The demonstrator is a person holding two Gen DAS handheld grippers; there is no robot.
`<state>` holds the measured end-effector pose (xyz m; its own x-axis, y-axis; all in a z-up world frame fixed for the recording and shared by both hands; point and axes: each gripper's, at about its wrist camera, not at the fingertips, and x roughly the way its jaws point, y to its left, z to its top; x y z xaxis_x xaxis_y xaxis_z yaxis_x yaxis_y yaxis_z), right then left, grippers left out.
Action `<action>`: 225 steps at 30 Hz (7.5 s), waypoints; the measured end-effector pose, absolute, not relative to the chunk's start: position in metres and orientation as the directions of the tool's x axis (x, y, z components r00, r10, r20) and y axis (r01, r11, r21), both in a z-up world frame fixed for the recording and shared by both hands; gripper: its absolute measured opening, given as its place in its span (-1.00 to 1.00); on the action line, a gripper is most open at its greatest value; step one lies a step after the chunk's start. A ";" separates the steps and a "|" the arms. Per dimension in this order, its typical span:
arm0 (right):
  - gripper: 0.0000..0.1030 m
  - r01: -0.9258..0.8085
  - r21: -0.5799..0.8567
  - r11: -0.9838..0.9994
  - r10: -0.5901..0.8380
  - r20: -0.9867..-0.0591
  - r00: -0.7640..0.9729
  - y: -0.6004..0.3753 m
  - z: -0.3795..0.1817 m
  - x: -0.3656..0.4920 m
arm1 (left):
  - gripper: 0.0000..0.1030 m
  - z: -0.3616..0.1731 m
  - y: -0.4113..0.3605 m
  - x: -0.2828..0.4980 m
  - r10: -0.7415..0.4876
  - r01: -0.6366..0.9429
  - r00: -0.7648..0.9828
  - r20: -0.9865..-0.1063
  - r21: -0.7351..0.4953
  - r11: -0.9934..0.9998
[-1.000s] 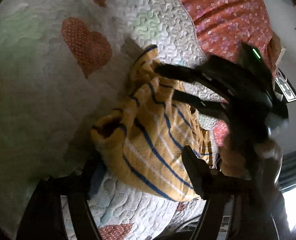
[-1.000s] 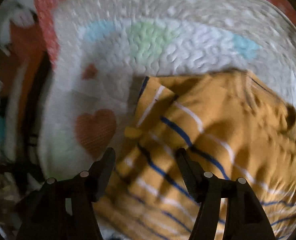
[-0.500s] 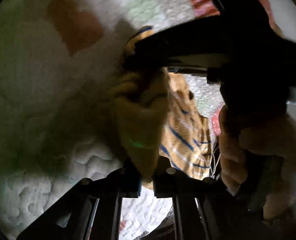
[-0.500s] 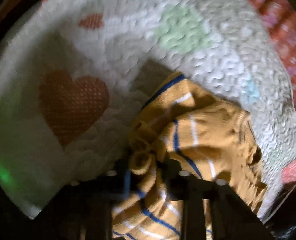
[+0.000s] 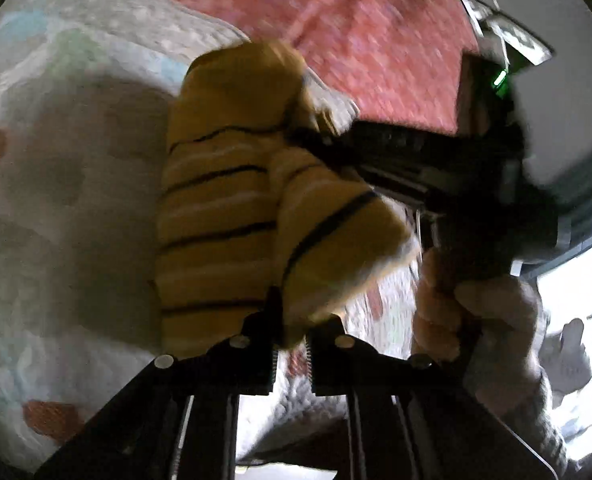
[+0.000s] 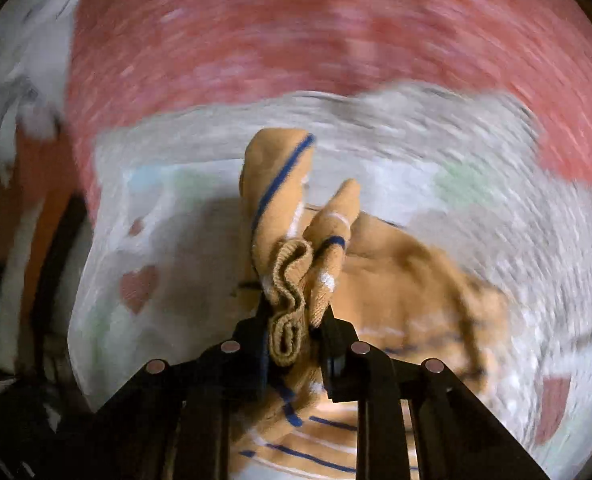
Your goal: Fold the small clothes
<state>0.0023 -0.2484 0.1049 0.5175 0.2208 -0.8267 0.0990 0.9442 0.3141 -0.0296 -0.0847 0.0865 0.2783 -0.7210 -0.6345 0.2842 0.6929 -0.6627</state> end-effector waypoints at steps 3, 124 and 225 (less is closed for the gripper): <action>-0.59 0.203 0.368 0.907 0.221 -0.829 0.513 -0.295 0.068 -0.018 | -0.82 0.080 -0.104 -0.041 -0.696 0.302 0.235 -0.679 -0.629 0.716; 0.27 0.159 0.013 0.987 -0.104 -0.701 0.706 -0.173 0.057 -0.200 | 0.50 0.148 -0.033 -0.193 -0.252 0.236 0.666 -0.702 -0.122 0.964; 0.36 0.176 0.066 0.982 -0.050 -0.811 0.583 -0.181 0.019 -0.172 | 0.51 0.057 -0.010 -0.154 -0.214 0.203 0.430 -0.877 -0.137 0.969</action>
<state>-0.1720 -0.1812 0.0194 0.5825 -0.0503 -0.8113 0.1764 0.9821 0.0658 -0.1536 -0.0103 0.0571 0.4303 -0.2142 -0.8769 0.2033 0.9695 -0.1370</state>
